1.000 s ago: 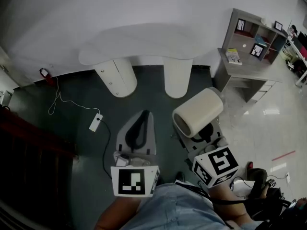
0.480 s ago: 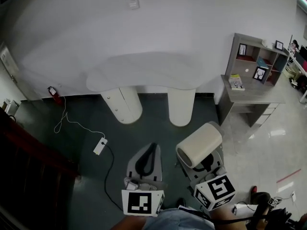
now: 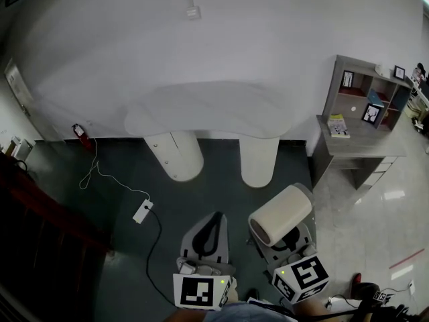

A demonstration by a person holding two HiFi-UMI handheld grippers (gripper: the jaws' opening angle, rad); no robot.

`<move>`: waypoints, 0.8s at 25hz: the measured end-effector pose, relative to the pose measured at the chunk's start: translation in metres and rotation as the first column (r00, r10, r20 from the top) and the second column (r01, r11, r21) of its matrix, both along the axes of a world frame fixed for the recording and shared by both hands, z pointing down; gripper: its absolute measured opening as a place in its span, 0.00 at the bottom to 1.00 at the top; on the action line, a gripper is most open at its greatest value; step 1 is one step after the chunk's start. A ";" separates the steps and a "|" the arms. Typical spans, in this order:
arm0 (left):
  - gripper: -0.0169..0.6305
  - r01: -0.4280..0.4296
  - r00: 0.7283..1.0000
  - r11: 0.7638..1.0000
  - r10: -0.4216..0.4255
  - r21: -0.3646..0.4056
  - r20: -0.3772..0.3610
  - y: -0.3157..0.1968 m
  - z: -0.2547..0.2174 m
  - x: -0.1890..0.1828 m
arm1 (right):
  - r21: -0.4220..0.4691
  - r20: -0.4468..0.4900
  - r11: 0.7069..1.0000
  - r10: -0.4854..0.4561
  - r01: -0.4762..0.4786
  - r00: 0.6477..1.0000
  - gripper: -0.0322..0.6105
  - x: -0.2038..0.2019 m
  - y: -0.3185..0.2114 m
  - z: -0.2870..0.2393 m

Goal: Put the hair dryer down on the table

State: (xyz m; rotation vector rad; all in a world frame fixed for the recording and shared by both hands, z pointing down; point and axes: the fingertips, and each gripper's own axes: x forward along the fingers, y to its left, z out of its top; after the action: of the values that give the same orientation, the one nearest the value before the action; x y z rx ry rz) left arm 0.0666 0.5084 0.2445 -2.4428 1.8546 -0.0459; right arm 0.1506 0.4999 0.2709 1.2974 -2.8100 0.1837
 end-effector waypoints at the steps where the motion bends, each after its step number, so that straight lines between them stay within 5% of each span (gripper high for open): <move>1: 0.05 -0.002 1.000 1.000 0.002 -0.004 -0.003 -0.009 0.002 -0.003 | 0.000 0.001 1.000 0.002 -0.002 1.000 0.40 -0.002 -0.008 0.001; 20: 0.05 -0.103 0.994 0.993 0.105 0.053 -0.029 -0.204 -0.013 -0.075 | 0.032 0.004 0.997 0.077 -0.077 0.997 0.40 -0.081 -0.198 -0.009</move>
State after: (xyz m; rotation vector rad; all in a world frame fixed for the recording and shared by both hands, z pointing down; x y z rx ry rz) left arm -0.0084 0.3046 0.2316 -2.5147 1.7145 0.0459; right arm 0.0697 0.3023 0.2623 1.4143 -2.7780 0.1439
